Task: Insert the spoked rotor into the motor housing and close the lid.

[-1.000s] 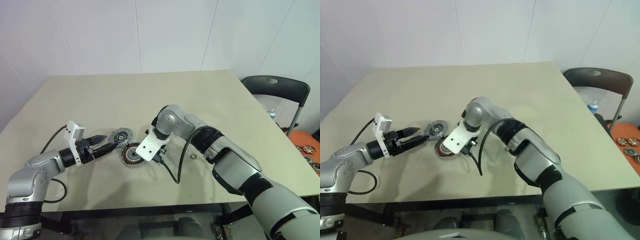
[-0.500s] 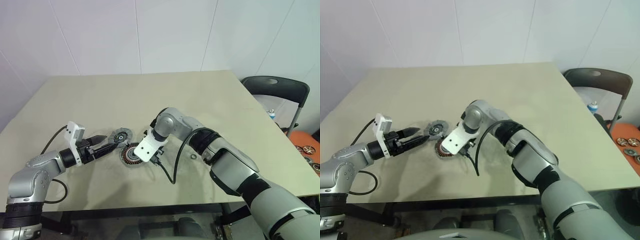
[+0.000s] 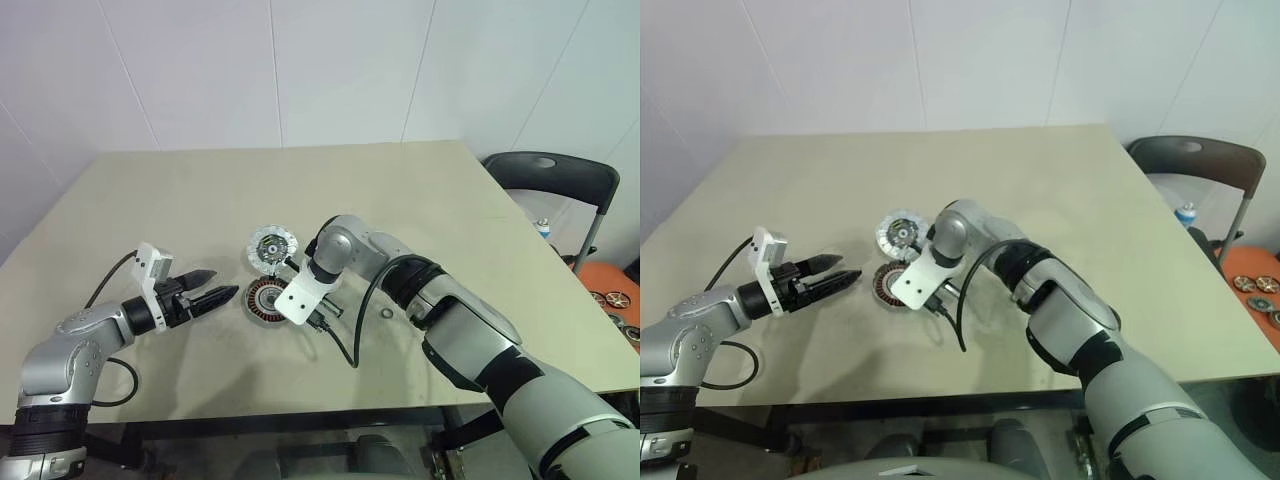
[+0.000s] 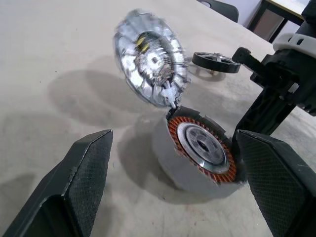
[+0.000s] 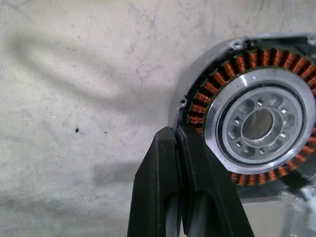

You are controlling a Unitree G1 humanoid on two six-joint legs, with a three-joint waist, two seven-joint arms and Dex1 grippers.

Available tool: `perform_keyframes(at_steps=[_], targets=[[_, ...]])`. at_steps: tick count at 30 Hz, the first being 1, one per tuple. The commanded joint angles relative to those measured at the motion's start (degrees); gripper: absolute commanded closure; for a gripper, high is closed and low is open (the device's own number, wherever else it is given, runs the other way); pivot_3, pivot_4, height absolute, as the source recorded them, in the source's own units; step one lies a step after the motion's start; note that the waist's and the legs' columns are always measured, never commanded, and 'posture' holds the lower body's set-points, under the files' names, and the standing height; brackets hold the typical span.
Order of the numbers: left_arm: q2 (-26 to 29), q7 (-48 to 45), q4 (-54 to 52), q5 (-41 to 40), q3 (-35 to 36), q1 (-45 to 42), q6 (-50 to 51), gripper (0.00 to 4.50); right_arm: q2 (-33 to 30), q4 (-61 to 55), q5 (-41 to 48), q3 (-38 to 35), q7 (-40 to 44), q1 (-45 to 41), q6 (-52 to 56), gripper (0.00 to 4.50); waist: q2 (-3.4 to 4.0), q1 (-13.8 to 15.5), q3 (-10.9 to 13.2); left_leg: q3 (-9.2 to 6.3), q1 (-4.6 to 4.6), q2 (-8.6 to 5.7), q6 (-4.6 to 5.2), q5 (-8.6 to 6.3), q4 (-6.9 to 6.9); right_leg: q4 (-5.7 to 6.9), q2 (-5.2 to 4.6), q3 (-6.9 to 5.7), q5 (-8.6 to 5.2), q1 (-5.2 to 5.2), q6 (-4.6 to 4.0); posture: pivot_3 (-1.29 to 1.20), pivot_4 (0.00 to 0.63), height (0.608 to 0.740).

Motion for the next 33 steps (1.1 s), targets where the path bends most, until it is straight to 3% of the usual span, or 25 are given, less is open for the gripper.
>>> perform_keyframes(at_steps=[1,15,33], targets=[[0.2,0.2,-0.5,0.3,0.3,-1.1,-1.1,0.24,0.7,-1.1,0.0,-1.0,-0.4,-1.5,1.5,4.48,0.00,0.0,0.0,0.00,0.00,0.00,0.00,0.00,0.00,0.00,0.00,0.00,0.00,0.00,0.00,0.00,0.000,0.740],[-0.4,0.7,0.5,0.6,-0.3,-1.7,-1.9,0.24,-3.2,-4.6,1.7,-1.7,9.4,-2.8,11.2,4.48,0.02,0.3,0.0,-0.14,-0.10,-0.07,0.00,0.00,0.01,-0.05,-0.05,-0.04,0.00,0.00,0.00,0.00,0.000,0.740],[-0.7,0.1,2.2,1.5,-1.6,-3.6,-2.4,0.24,-4.8,3.7,-5.2,0.5,-1.0,-6.8,6.1,4.48,0.02,0.1,0.0,-0.14,-0.04,-0.07,-0.02,0.01,0.09,-0.02,-0.03,-0.05,0.00,0.07,0.00,0.00,0.000,0.740]])
